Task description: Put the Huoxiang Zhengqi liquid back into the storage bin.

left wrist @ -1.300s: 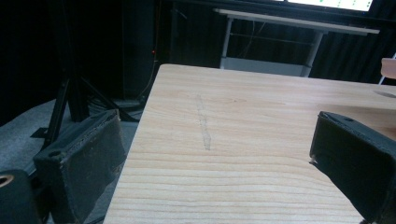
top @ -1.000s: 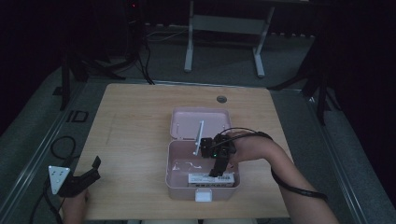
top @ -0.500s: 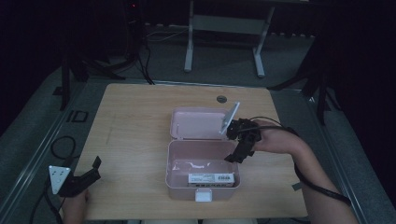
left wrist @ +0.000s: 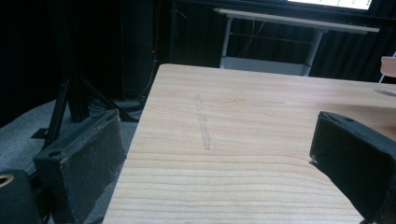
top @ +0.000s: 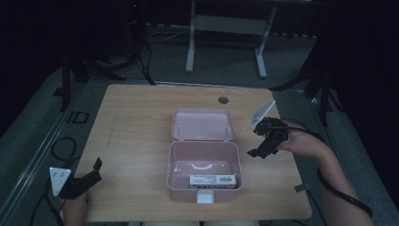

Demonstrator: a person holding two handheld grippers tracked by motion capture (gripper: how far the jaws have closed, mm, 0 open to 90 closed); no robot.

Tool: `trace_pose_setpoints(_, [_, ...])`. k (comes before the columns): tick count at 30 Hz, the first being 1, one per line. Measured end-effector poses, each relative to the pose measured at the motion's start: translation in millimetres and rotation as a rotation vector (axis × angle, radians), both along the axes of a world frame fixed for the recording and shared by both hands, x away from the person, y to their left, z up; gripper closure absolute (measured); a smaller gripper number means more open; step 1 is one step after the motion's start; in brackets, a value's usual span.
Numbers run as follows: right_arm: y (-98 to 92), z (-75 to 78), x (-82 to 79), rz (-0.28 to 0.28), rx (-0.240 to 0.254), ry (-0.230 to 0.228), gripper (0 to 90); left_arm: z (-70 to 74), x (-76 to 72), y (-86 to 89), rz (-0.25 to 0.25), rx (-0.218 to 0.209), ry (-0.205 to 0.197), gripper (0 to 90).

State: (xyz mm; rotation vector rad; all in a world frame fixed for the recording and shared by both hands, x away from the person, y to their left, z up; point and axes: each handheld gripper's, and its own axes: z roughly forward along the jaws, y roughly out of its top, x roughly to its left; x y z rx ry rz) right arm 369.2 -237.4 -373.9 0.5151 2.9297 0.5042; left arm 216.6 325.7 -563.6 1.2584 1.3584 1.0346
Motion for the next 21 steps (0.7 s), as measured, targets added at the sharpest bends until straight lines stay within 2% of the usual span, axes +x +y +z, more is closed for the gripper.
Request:
trace_pose_setpoints(2, [-6.5,-8.7,2.2,-0.013,-0.009,-0.002,13.4,0.0,0.1,-0.1,0.0,0.0,0.002,3.0])
trace_pose_setpoints(5, [-14.5,-23.2,5.5,-0.04,0.003,-0.004,13.5,0.0,0.0,0.1,0.001,0.0,0.001,3.0])
trace_pose_setpoints(11, [-25.8,-57.8,9.9,-0.099,0.051,-0.012,13.5,0.0,-0.1,0.4,0.0,0.0,0.002,3.0])
trace_pose_setpoints(15, [-30.8,-82.5,12.5,-0.164,0.076,-0.049,13.4,0.0,-0.2,0.5,-0.001,-0.002,0.001,3.0])
trace_pose_setpoints(21, [-37.4,-115.6,14.5,-0.259,0.15,-0.126,13.2,0.1,-0.2,0.5,-0.001,-0.001,0.001,3.0])
